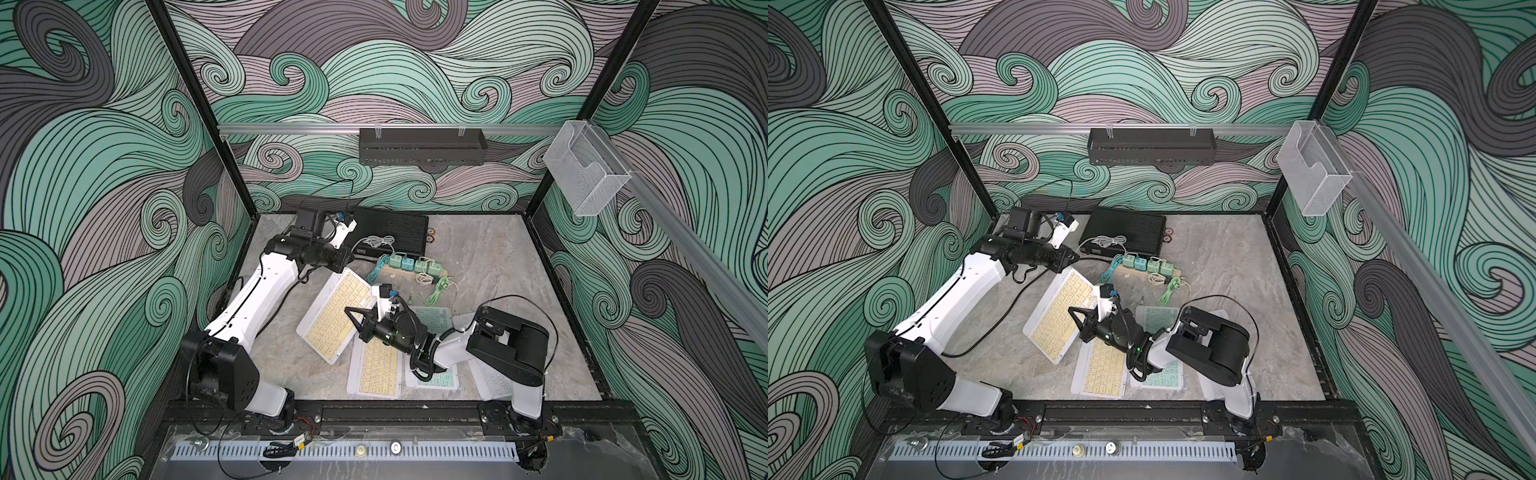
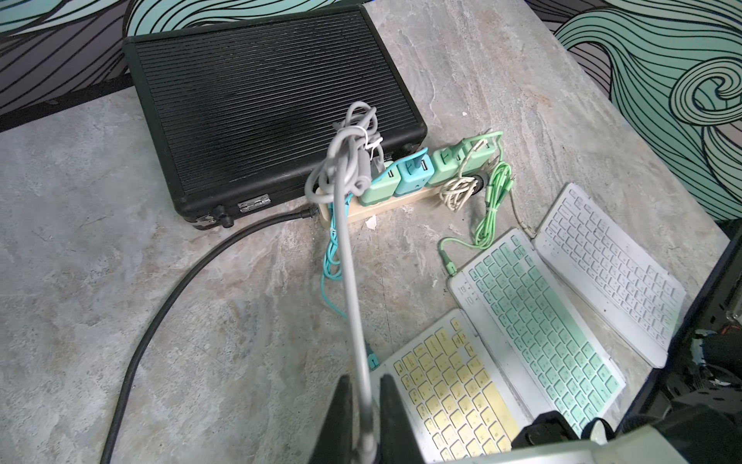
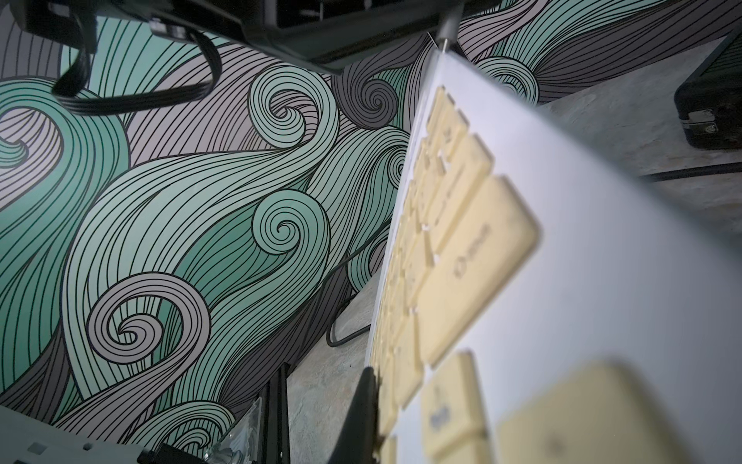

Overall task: Unplug the wireless keyboard
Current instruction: Remove the power cord from the keyboard.

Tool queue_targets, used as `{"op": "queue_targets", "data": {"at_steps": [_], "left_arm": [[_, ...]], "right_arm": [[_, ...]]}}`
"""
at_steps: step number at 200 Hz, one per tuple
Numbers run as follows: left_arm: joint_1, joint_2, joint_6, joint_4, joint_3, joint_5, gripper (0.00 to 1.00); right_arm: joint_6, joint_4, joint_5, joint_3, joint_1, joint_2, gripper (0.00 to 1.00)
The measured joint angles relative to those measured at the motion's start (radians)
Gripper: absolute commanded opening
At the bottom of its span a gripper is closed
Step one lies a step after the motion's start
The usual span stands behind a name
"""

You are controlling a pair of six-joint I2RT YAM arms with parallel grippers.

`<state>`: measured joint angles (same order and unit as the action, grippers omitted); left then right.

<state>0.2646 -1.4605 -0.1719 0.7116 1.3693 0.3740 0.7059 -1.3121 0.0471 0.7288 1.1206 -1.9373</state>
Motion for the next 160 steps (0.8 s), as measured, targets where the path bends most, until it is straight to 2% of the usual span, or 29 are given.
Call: {"op": "queue_targets", "data": {"at_steps": [75, 131, 160], "left_arm": [[-0.005, 0.000, 0.000, 0.008, -0.018, -0.031, 0.00], [-0.004, 0.000, -0.001, 0.045, -0.018, -0.069, 0.00], [0.028, -0.008, -0.020, 0.066, -0.016, -0.135, 0.00]], "right_arm": [[0.077, 0.015, 0.008, 0.030, 0.019, -0.027, 0.00], [0.082, 0.053, 0.033, 0.045, 0.044, -0.027, 0.00], [0.080, 0.071, 0.047, 0.045, 0.055, -0.027, 0.00]]}}
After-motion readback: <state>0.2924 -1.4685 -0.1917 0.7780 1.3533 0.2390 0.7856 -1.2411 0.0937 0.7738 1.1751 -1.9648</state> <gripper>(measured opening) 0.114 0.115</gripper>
